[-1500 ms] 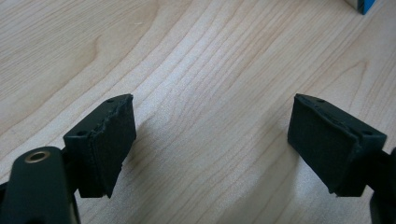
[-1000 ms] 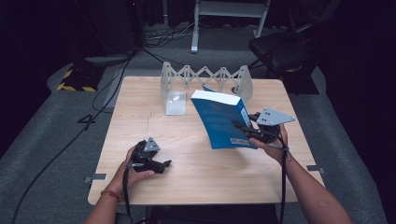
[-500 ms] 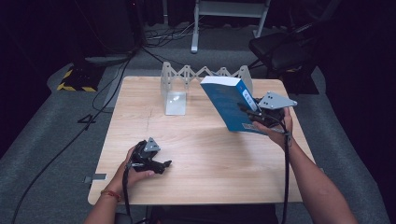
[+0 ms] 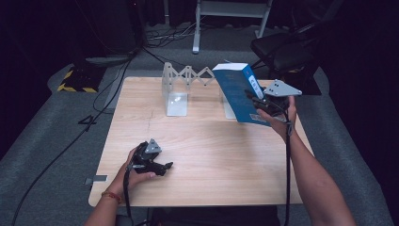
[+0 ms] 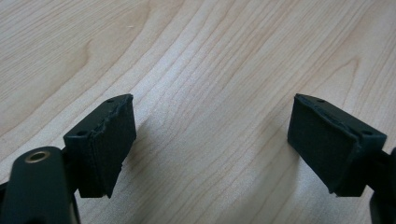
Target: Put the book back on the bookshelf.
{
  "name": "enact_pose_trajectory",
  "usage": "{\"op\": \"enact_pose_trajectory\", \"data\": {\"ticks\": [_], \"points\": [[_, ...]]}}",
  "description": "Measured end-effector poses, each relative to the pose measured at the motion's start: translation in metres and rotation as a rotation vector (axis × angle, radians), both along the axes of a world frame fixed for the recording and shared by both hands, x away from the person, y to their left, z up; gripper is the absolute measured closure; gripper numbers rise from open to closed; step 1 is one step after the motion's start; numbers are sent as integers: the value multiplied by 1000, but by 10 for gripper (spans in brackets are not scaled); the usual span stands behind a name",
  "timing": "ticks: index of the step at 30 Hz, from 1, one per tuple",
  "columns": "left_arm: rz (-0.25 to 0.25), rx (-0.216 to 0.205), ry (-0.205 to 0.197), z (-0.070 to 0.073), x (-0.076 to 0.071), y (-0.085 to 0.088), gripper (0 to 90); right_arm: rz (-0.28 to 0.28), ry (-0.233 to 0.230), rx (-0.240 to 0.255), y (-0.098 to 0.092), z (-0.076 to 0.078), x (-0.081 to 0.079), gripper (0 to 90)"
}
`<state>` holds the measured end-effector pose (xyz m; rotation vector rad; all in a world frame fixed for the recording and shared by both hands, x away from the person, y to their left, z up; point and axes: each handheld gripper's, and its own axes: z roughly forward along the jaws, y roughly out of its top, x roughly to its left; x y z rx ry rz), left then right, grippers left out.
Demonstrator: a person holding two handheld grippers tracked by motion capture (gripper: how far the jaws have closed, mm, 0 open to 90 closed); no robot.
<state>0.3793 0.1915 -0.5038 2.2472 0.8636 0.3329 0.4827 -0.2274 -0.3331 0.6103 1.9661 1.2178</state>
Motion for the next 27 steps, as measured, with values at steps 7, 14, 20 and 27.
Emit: {"op": "enact_pose_trajectory", "data": {"ticks": [7,14,20,27], "points": [[-4,-5,2,0,-1,0,159,-46,30,41,5,-2,24,622],[-18,-3,3,0,-1,0,158,-99,21,59,12,-2,41,622],[-19,-1,-1,0,-2,0,159,-149,8,90,17,0,45,621],[-24,-3,4,0,-3,0,159,-221,23,131,27,-19,58,620]]}}
